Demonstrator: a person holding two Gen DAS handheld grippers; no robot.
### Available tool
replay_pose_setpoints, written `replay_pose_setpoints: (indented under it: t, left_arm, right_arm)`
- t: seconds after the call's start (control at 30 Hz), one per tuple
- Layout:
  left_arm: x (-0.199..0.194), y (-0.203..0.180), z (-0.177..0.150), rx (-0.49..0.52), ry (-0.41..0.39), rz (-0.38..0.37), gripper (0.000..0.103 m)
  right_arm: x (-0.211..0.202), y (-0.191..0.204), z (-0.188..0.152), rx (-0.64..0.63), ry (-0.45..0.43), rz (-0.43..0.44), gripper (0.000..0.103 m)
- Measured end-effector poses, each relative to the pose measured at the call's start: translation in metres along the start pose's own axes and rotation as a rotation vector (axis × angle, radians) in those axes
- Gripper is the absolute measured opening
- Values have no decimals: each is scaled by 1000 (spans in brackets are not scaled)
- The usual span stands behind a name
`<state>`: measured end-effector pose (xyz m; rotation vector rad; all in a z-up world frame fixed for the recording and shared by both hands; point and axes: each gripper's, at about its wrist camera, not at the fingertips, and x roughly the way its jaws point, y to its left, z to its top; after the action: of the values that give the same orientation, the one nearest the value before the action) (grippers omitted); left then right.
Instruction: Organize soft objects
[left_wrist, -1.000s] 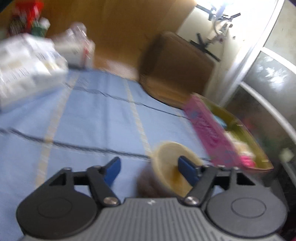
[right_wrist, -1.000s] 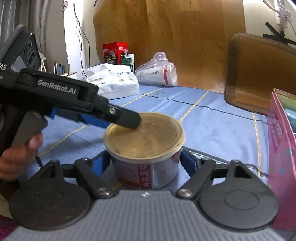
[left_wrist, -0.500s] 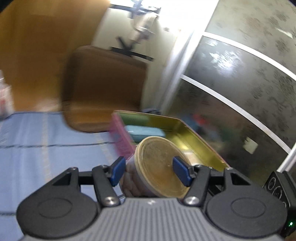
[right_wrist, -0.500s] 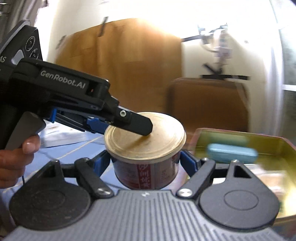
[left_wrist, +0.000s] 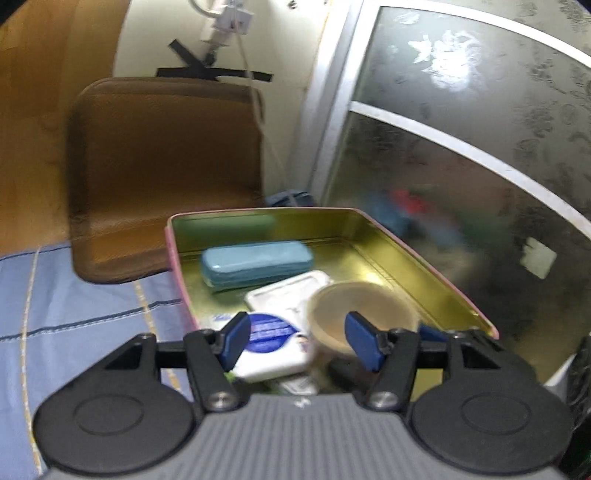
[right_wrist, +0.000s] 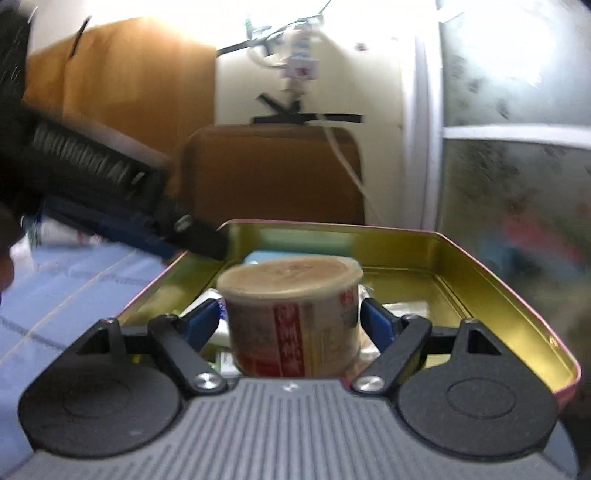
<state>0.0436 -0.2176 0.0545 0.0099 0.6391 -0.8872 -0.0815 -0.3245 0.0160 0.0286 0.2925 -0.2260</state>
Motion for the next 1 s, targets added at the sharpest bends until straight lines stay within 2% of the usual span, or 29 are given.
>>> replay_pose_setpoints:
  t: [0.1, 0.33, 0.4, 0.47, 0.5, 0.67, 0.73, 0.8, 1.0]
  left_arm:
    - [-2, 5, -3, -12, -2, 33, 59]
    - [-23, 13, -8, -24, -24, 106, 61]
    - [-32, 17, -12, -25, -32, 121, 63]
    - [-43, 22, -16, -30, -43, 127, 65]
    - [-48, 24, -18, -32, -50, 130, 65]
    - [-62, 32, -25, -40, -59, 160, 65]
    - [-67, 36, -28, -48, -53, 167, 65]
    - [-75, 37, -32, -35, -59, 184, 66]
    - [-86, 39, -45, 1, -58, 246, 75]
  right_arm:
    - [-11, -12, 1, 70, -33, 19, 85]
    - [-30, -10, 0, 80, -58, 14, 85]
    - [-30, -5, 3, 56, -55, 7, 78]
    - [-27, -1, 4, 24, -30, -17, 62]
    - [-22, 1, 5, 17, -8, -20, 58]
    - [26, 15, 18, -53, 80, -72, 55]
    - [38, 13, 22, -18, 103, -95, 53]
    - [28, 14, 26, 34, 67, -67, 54]
    - [-23, 26, 16, 55, -6, 26, 55]
